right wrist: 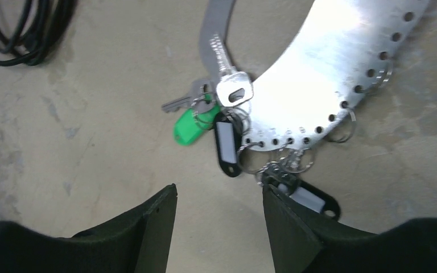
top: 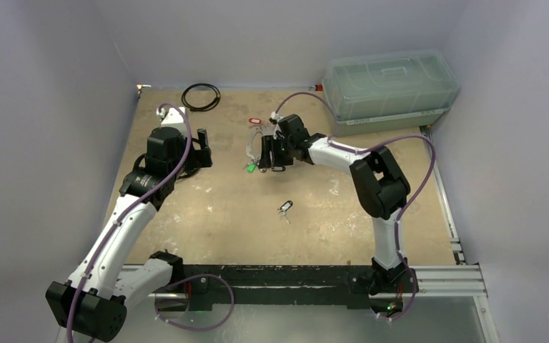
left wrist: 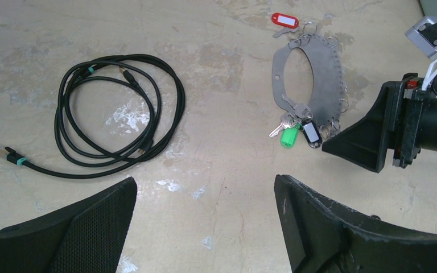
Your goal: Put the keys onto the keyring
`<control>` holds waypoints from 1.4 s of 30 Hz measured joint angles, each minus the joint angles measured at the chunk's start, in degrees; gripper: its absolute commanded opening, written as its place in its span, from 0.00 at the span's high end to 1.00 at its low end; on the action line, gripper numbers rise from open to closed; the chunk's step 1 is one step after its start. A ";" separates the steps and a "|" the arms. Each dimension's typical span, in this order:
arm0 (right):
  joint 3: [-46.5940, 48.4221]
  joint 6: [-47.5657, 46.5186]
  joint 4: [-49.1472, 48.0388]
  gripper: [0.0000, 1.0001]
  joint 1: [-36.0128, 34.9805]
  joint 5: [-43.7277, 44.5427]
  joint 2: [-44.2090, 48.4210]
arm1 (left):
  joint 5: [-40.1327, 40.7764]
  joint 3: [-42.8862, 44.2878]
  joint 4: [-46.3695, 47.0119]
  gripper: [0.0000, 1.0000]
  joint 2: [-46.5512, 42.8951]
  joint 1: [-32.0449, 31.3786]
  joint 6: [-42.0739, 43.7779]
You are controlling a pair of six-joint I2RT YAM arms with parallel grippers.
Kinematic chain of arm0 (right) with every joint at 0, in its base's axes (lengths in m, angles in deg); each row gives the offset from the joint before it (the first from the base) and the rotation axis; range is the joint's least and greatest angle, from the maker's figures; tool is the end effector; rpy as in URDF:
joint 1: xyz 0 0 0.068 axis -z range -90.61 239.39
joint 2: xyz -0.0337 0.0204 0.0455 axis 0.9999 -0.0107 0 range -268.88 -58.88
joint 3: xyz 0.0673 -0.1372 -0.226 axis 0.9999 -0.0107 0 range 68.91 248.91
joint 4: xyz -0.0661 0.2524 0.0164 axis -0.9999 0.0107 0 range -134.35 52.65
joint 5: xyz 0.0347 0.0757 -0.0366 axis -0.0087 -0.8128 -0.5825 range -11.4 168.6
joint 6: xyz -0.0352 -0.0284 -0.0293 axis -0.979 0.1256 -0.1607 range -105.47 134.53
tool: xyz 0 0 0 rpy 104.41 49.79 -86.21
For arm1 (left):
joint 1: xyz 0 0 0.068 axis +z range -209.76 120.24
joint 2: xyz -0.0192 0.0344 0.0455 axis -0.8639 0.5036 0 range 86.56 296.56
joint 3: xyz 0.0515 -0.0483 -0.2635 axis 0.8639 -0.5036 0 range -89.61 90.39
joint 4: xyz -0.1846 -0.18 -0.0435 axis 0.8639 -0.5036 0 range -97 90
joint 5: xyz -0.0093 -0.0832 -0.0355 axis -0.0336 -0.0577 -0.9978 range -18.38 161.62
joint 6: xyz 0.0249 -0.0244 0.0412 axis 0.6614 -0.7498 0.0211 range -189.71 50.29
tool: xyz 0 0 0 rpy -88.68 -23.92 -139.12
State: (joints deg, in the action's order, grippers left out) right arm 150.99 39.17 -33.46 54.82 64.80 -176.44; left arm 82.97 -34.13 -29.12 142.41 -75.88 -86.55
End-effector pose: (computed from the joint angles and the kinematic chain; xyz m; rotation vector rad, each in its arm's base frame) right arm 0.3670 0.2632 0.1756 -0.3353 2.4695 0.7542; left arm 0.2057 -0.0520 0.3367 -0.1333 2.0734 -0.1455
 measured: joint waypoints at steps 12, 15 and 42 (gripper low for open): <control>-11.43 0.74 -3.39 0.30 -2.89 -0.44 12.13 | -0.26 0.00 0.74 0.11 0.00 0.00 0.02; -15.06 0.20 -5.35 0.21 -2.86 1.49 17.18 | -0.24 -0.02 0.76 0.10 0.00 0.00 0.02; -23.93 2.19 -22.01 0.23 2.75 4.28 26.47 | 0.15 -2.97 3.26 0.01 -3.02 1.22 1.68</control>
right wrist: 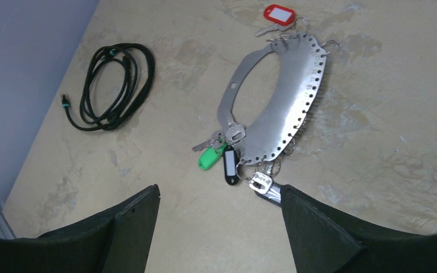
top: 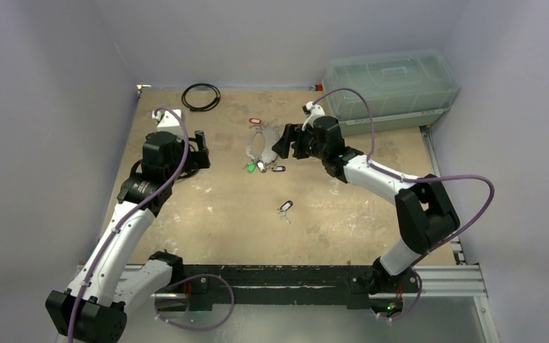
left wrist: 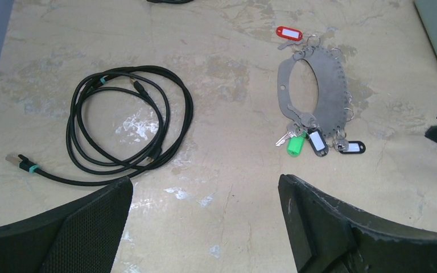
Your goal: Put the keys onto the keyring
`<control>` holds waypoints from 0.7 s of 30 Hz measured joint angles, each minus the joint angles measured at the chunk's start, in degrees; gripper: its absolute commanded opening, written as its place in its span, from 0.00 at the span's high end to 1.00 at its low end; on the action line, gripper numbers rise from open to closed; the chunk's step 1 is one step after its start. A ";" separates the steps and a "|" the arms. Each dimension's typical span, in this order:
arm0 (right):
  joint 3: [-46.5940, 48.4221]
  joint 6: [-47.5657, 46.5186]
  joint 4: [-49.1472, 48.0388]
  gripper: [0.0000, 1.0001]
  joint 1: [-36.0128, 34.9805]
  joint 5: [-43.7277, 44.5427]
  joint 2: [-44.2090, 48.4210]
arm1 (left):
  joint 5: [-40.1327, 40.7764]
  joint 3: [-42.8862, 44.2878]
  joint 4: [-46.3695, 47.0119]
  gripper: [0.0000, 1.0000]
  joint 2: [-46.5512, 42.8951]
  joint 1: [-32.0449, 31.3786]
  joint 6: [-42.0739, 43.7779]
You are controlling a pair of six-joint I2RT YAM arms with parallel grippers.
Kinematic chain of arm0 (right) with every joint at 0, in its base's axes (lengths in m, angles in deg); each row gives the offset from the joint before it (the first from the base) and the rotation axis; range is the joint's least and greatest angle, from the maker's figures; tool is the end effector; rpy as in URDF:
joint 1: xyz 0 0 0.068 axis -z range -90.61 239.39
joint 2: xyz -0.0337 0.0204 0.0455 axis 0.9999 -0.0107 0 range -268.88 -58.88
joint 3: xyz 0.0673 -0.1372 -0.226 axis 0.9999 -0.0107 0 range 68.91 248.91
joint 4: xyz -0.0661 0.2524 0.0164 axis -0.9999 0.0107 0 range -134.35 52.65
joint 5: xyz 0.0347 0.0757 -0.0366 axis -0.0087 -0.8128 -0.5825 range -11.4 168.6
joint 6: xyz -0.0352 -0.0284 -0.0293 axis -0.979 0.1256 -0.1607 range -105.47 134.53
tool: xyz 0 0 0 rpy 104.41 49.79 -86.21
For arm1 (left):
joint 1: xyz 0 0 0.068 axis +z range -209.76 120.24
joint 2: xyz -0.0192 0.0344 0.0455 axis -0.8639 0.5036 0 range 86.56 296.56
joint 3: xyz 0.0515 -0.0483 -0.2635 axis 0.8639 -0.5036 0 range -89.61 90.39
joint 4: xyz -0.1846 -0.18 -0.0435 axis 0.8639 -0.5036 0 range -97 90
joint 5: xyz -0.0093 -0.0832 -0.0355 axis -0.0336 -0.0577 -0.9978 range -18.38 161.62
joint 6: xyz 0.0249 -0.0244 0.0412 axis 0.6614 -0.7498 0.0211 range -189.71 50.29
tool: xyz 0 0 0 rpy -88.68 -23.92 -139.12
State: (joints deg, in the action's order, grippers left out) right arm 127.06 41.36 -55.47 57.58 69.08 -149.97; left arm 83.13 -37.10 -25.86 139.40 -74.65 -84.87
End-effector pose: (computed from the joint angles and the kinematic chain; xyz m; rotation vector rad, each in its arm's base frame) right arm 0.3068 0.1972 0.2541 -0.2030 2.0305 0.8233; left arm 0.1987 -0.0454 0.3344 -0.1314 2.0161 -0.1291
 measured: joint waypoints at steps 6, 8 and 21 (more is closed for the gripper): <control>2.25 0.79 0.70 0.37 2.67 -3.13 -5.38 | -1.09 0.00 0.00 0.03 -0.02 0.00 0.92; 2.49 0.96 1.01 0.42 3.02 -3.69 -6.38 | -1.55 0.00 0.02 0.04 -0.02 0.00 1.11; 9.25 1.77 2.64 0.54 3.78 -5.05 -17.03 | -3.89 0.00 0.02 0.07 0.17 0.00 1.29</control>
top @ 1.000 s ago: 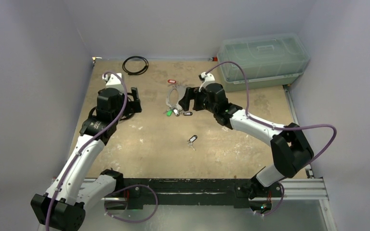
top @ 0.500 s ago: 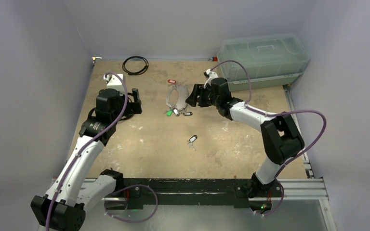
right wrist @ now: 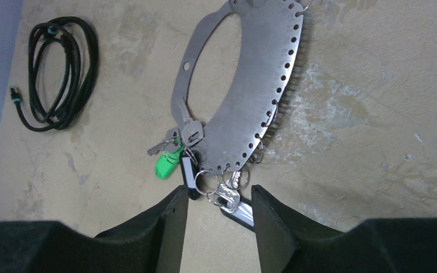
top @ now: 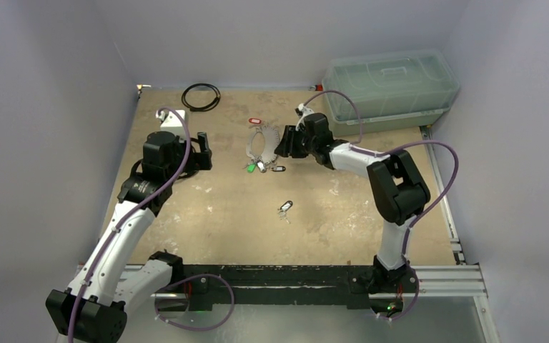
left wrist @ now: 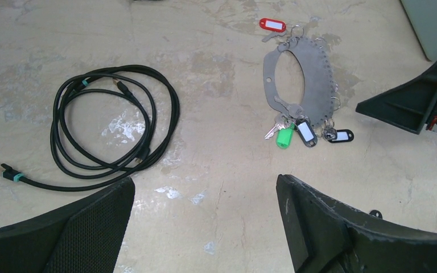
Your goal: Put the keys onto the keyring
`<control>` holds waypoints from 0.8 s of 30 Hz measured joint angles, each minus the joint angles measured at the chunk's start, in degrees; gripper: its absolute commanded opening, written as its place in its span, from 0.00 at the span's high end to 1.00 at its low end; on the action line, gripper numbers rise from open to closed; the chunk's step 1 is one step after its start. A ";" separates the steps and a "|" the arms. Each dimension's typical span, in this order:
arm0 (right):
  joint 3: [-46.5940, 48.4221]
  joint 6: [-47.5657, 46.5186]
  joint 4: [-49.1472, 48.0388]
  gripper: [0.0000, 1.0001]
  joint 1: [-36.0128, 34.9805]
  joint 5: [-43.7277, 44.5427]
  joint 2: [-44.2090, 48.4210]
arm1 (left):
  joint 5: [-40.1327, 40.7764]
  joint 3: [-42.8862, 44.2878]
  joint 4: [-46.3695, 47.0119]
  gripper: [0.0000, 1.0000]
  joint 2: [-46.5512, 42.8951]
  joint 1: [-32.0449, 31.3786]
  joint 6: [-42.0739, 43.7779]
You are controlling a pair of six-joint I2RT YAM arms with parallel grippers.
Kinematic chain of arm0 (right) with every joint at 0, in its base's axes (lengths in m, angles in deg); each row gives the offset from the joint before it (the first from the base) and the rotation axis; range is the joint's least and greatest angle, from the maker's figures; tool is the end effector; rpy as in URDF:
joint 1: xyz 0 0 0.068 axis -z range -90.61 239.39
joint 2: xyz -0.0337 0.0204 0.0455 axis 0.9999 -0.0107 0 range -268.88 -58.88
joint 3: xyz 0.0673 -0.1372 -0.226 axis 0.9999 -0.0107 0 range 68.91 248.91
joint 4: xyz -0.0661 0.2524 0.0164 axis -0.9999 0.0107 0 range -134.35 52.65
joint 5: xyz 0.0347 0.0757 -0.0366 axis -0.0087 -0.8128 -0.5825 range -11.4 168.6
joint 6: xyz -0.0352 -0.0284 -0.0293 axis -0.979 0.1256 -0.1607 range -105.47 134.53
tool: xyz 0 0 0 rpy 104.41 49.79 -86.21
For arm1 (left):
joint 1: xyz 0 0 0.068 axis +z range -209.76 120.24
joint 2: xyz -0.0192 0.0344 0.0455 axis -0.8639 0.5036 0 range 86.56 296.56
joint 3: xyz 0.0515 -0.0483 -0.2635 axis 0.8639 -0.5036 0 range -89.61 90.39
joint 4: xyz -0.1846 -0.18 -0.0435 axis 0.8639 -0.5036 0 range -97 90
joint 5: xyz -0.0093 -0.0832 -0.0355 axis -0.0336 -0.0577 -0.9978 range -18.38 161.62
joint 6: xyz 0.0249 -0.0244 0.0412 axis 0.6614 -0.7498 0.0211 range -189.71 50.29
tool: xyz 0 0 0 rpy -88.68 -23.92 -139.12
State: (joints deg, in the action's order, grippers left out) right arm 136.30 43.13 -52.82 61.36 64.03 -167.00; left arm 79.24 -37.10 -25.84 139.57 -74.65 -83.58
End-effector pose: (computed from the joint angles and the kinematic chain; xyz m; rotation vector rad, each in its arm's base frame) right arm 0.3654 0.2047 0.1921 -0.1458 2.2304 0.8341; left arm 0.1991 -0.0479 0.3337 -0.0659 2.0298 -0.1818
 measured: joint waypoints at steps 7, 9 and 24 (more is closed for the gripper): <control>3.43 0.31 1.53 0.55 0.20 0.35 -4.96 | -0.28 0.00 0.00 0.07 0.26 0.00 0.00; 3.85 0.37 1.66 0.56 0.26 0.52 -6.16 | -0.42 0.00 0.00 0.08 0.28 0.00 0.00; 7.23 0.85 3.21 0.70 0.46 1.60 -10.78 | -1.22 0.00 0.02 0.08 0.33 0.00 0.00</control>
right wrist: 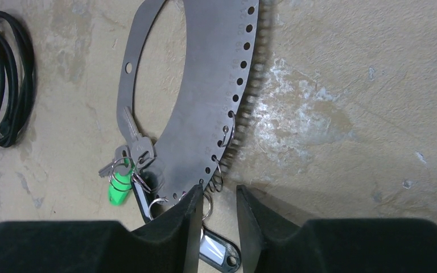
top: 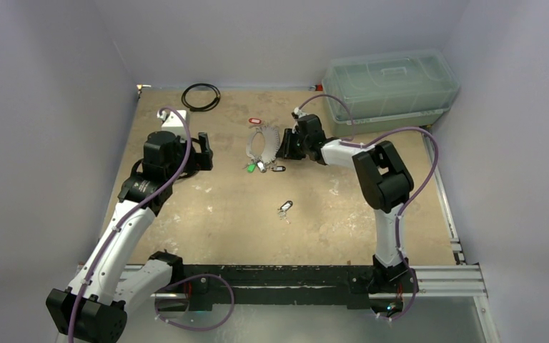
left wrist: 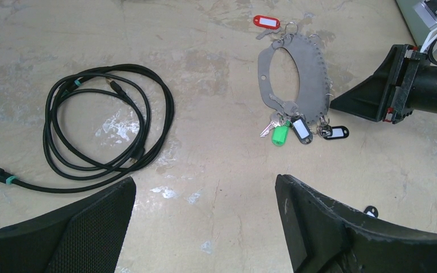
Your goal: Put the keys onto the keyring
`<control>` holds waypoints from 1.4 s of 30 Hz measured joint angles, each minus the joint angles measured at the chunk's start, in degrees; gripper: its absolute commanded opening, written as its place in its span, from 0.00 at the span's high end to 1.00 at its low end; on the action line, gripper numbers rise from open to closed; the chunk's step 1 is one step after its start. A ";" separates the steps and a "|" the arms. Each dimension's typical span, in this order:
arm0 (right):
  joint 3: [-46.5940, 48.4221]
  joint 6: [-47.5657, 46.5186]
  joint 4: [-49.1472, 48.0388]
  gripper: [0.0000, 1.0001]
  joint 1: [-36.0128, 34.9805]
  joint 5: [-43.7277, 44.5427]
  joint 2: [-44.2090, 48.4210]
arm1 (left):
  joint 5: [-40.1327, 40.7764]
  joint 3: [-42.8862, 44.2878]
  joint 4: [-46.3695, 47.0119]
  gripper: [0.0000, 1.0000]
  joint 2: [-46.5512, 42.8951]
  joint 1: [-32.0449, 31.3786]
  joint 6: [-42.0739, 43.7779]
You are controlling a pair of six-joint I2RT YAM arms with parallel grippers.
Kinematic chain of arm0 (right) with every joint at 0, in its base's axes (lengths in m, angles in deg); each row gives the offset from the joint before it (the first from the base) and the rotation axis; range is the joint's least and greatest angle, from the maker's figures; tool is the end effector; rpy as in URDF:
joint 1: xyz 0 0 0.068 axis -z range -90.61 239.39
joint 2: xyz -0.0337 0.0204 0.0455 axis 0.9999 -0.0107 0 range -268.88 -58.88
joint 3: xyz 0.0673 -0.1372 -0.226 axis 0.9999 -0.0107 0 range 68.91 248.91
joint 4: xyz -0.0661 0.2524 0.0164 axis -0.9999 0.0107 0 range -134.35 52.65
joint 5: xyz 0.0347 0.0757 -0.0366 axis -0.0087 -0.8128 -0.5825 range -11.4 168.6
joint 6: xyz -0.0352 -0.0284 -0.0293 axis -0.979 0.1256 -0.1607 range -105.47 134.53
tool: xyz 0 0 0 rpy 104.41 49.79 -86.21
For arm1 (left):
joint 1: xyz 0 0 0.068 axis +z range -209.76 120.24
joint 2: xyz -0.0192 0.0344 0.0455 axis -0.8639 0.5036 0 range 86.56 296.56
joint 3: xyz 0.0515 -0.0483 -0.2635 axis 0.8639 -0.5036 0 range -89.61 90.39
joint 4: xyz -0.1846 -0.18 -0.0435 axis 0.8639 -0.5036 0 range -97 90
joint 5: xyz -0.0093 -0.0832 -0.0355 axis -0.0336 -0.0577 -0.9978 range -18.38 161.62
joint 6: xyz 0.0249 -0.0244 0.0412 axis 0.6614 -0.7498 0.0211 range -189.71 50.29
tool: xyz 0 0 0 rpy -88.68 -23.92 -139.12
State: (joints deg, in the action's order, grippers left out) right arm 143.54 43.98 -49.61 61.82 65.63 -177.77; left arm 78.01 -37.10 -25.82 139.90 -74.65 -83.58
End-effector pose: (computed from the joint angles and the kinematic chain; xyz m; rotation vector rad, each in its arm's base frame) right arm 0.3947 0.2151 0.1482 -0.0886 2.3505 0.7694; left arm 0.2002 -0.0490 0.3326 -0.0521 2.0381 -0.2020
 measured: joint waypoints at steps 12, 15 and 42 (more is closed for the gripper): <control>0.79 -0.02 0.07 0.72 0.17 -0.07 -0.87 | -0.72 0.00 0.00 0.09 0.00 0.00 0.00; 1.16 -0.04 0.09 0.74 0.22 -0.09 -1.18 | -1.33 0.00 0.02 0.09 0.00 0.00 0.00; 1.90 -0.70 -0.61 1.00 0.31 -2.29 -2.36 | -2.10 0.00 0.04 0.09 0.04 0.00 0.00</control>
State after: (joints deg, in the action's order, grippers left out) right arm 145.44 43.28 -50.22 62.12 63.33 -180.13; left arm 75.91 -37.10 -25.78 139.94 -74.65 -83.58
